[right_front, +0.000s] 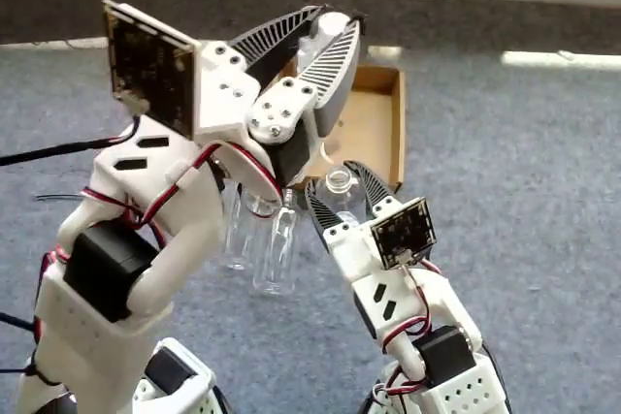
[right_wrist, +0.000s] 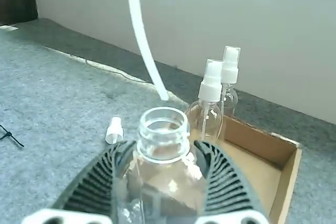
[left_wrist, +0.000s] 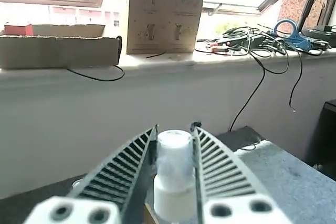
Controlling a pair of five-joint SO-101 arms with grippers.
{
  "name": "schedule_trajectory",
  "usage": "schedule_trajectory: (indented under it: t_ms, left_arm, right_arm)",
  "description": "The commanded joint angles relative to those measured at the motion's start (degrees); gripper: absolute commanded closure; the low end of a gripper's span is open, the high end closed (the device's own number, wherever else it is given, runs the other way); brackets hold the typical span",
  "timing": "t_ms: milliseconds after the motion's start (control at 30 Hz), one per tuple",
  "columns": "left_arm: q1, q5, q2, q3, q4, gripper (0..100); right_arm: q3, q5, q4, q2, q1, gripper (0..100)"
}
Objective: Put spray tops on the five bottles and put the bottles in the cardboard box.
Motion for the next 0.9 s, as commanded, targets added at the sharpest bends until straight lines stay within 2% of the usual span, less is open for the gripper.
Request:
schedule_trajectory:
  t_ms: [0, 233, 667, 867]
  left_arm:
    - [-0.22, 4.13, 1.19, -0.57, -0.09, 99]
    - [-0.22, 4.92, 1.36, 0.75, 0.18, 99]
    - [-0.31, 4.84, 1.01, 19.82, -0.18, 99]
    - [-0.22, 4.84, -0.31, 24.48, 2.02, 99]
  right_arm:
    - [-0.66, -0.62, -1.19, -0.13, 0.57, 99.5]
    - [-0.66, -0.62, -1.19, -0.22, 0.75, 99.5]
    - [-0.84, -0.79, -1.19, -0.48, 0.75, 99.5]
    - [-0.84, -0.7, -1.19, -0.48, 0.84, 99.5]
